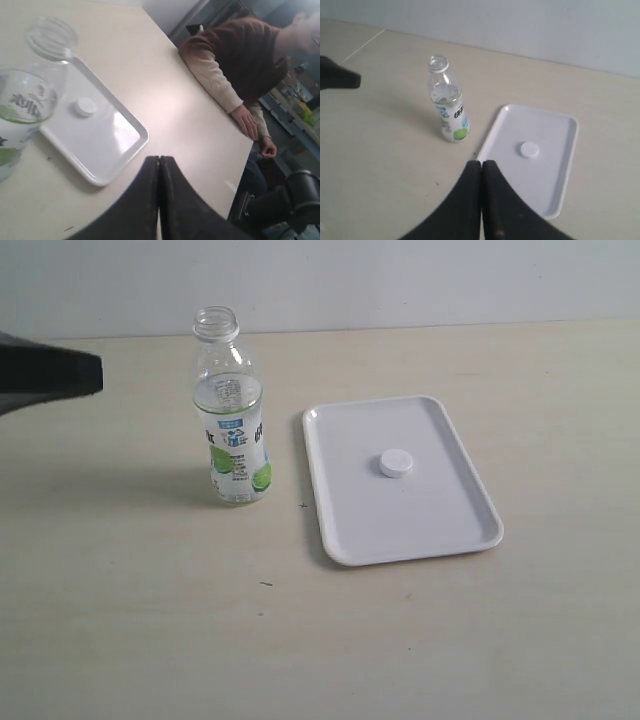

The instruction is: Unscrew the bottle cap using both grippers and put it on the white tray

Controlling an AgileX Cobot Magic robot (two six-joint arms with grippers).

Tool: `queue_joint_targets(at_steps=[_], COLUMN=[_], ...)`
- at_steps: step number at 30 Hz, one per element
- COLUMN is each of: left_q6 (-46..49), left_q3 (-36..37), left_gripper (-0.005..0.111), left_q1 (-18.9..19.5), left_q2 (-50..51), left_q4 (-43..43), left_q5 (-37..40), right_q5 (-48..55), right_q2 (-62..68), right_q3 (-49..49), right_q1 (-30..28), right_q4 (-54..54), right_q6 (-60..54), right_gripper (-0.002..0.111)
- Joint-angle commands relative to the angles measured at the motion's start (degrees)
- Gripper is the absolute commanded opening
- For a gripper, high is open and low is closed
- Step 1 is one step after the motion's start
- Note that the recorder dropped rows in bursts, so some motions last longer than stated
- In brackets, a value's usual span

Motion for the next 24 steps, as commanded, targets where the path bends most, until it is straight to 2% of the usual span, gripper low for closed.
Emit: queue_joint_targets(at_steps=[1,5,8,10,11,13,17,22,24], left_q6=[3.3,1.1,0.6,0.8,0.8,0.8,0.8,0.8,0.8], left_q3=[7.7,12.9,16.0,18.3,20.3,24.5,33.0,34.8,34.8], left_gripper=[0.000,0.000,0.000,0.000,0.000,0.000,0.000,0.000,0.000], left_q1=[0.2,0.2,0.2,0.2,0.2,0.2,0.1,-6.2,-6.5], left_q2=[-11.9,-24.1,-32.8,-38.8,-41.6,-43.1,-43.0,-43.1,-43.1], left_q4=[-2.5,-8.2,-13.7,-10.6,-6.3,-5.7,-10.5,-10.1,-10.1], left_q5=[0.7,23.7,37.8,45.8,48.6,51.1,56.9,56.9,55.1], right_q5=[-9.2,-23.5,-25.9,-29.7,-36.3,-40.9,-40.4,-41.1,-41.1], right_q2=[-8.8,-15.1,-15.2,-14.8,-14.9,-14.9,-13.2,-12.6,-12.6], right_q3=[6.3,16.8,25.8,33.2,35.6,35.9,40.4,43.2,43.2], right_q1=[0.1,0.1,0.1,0.1,0.1,0.1,0.1,0.1,0.1], right_q4=[-10.5,-26.4,-34.3,-36.5,-39.9,-43.8,-44.4,-27.8,-25.2], right_q6=[2.9,10.2,12.5,13.5,13.4,13.5,17.2,18.9,18.9], right_gripper=[0.000,0.000,0.000,0.000,0.000,0.000,0.000,0.000,0.000])
